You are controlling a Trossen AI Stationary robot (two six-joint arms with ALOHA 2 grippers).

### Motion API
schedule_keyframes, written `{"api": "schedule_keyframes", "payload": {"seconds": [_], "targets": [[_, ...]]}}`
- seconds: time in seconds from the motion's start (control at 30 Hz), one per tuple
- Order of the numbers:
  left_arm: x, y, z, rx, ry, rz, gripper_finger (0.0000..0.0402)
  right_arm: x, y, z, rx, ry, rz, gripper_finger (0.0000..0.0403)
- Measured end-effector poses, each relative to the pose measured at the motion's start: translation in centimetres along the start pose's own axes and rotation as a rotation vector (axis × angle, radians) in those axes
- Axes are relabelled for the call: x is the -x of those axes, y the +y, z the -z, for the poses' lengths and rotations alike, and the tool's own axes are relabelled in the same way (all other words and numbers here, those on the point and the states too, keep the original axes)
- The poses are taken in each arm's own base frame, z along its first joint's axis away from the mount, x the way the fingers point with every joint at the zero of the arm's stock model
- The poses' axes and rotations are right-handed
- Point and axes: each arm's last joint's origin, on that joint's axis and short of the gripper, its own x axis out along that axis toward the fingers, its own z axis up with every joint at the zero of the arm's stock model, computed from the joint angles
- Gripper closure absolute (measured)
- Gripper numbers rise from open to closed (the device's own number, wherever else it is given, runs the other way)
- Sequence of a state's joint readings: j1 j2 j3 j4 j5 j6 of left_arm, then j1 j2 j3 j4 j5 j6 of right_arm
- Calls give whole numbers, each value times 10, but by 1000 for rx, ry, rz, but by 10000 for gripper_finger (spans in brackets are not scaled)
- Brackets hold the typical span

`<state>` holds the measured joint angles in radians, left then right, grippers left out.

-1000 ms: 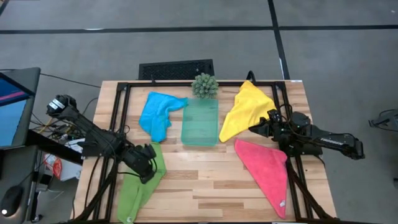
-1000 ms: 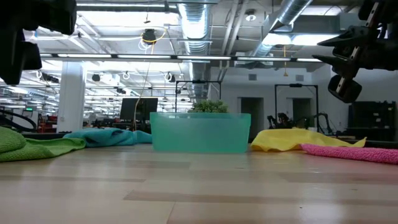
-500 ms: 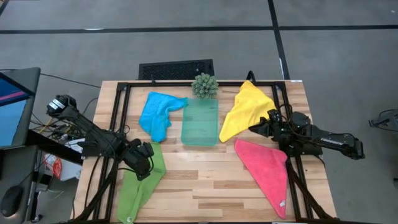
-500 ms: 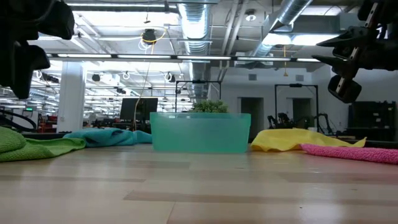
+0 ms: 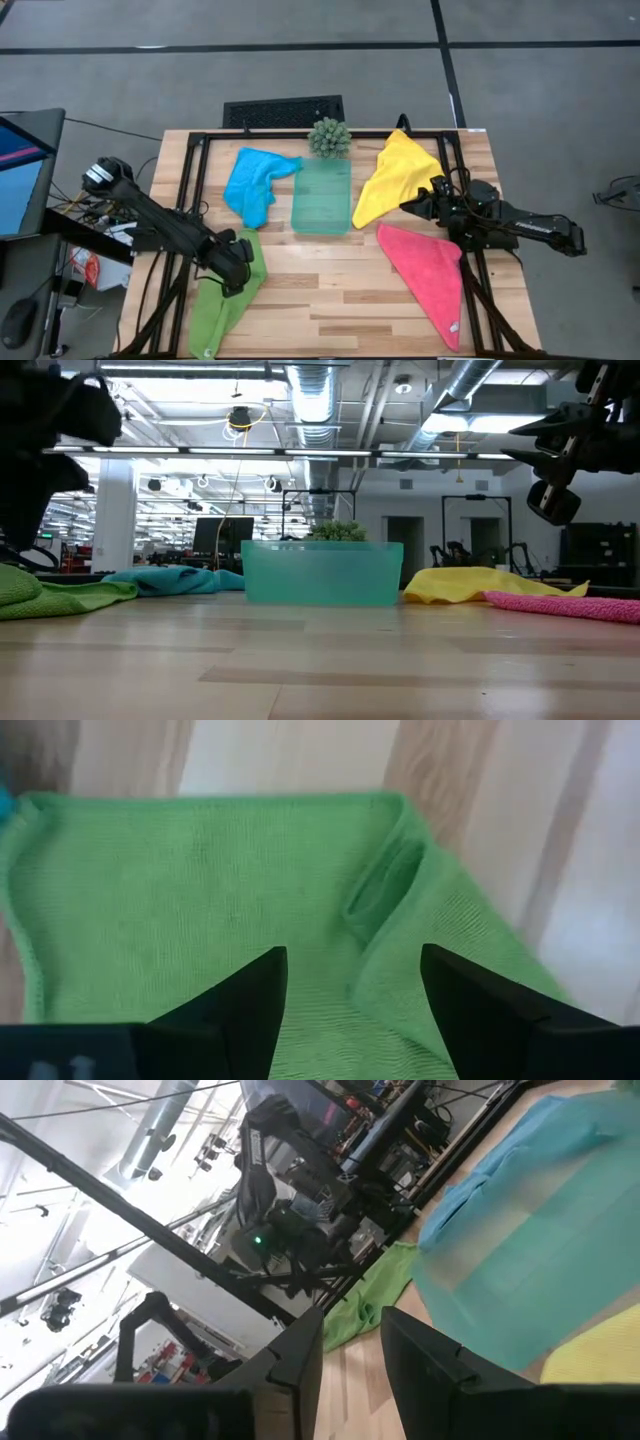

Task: Fold microfiber towels
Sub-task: Fold the green micro fiber cloth

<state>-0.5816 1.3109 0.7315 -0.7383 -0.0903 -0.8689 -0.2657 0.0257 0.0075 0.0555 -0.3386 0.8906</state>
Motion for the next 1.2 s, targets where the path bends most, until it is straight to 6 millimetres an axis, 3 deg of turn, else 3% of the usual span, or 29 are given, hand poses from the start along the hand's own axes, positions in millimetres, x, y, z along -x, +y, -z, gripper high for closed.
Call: {"api": "schedule_keyframes", "payload": {"seconds": [0.23,0.5,1.07,1.2], "targets": [[-17,-4,3,-35,65,-59,178,0,0,0,0,0,0,274],[-20,-8,2,-46,89,-9,183,0,0,0,-7,1,0,274],[-20,-7,2,-72,115,14,390,0,0,0,-1,1,-1,274],[-20,-8,2,-67,132,30,397,0,0,0,-2,1,-1,274]]}}
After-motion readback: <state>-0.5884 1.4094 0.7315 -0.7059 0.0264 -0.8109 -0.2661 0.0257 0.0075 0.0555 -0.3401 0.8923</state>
